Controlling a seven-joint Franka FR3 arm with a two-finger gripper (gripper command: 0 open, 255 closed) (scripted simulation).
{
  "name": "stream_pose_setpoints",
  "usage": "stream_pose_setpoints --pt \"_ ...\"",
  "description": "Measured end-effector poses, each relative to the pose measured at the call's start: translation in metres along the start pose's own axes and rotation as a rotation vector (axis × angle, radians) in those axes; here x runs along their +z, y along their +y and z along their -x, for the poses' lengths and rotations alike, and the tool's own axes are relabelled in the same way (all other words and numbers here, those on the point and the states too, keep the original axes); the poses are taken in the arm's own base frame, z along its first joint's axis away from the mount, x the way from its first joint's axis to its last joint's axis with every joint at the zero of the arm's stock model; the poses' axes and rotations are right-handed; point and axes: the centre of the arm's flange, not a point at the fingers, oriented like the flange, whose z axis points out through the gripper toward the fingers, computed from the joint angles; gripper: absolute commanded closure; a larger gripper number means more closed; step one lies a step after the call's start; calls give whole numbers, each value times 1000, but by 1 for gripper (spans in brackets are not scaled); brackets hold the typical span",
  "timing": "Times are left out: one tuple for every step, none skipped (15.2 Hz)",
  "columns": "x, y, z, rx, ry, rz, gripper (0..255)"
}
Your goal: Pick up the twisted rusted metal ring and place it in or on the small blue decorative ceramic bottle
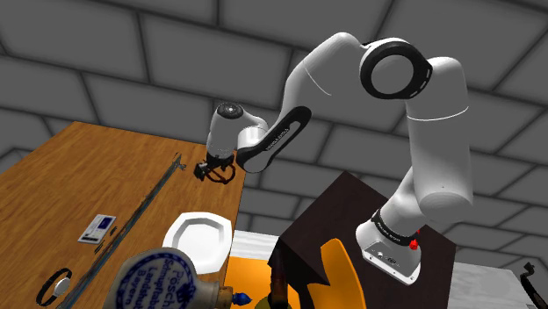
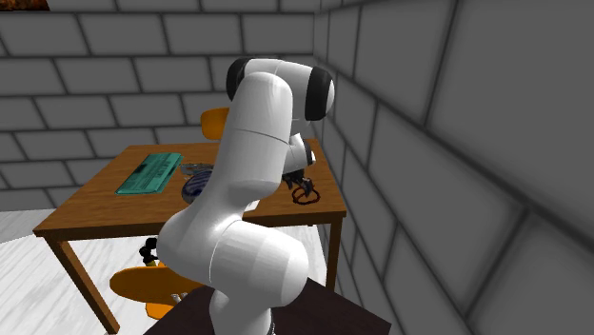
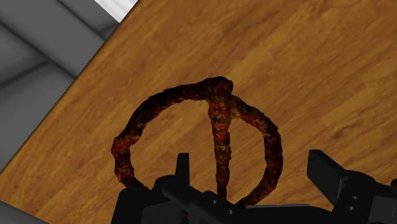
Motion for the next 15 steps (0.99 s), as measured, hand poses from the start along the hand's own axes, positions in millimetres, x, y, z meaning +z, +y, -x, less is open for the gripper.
stream_pose_setpoints --pt "2 1 1 0 0 0 0" --pt "3 1 1 0 0 0 0" --pt "4 1 1 0 0 0 0" --pt "4 1 1 0 0 0 0" --pt "4 1 1 0 0 0 0" --pt "4 1 1 0 0 0 0" --pt "4 1 1 0 0 0 255" --pt "4 1 1 0 0 0 255" --pt "4 1 1 0 0 0 255" --pt "4 1 1 0 1 0 255" --pt "4 1 1 0 1 0 255" --pt "4 1 1 0 1 0 255" --pt "4 1 1 0 1 0 255" --pt "4 1 1 0 1 0 255" --pt "4 1 1 0 0 0 255"
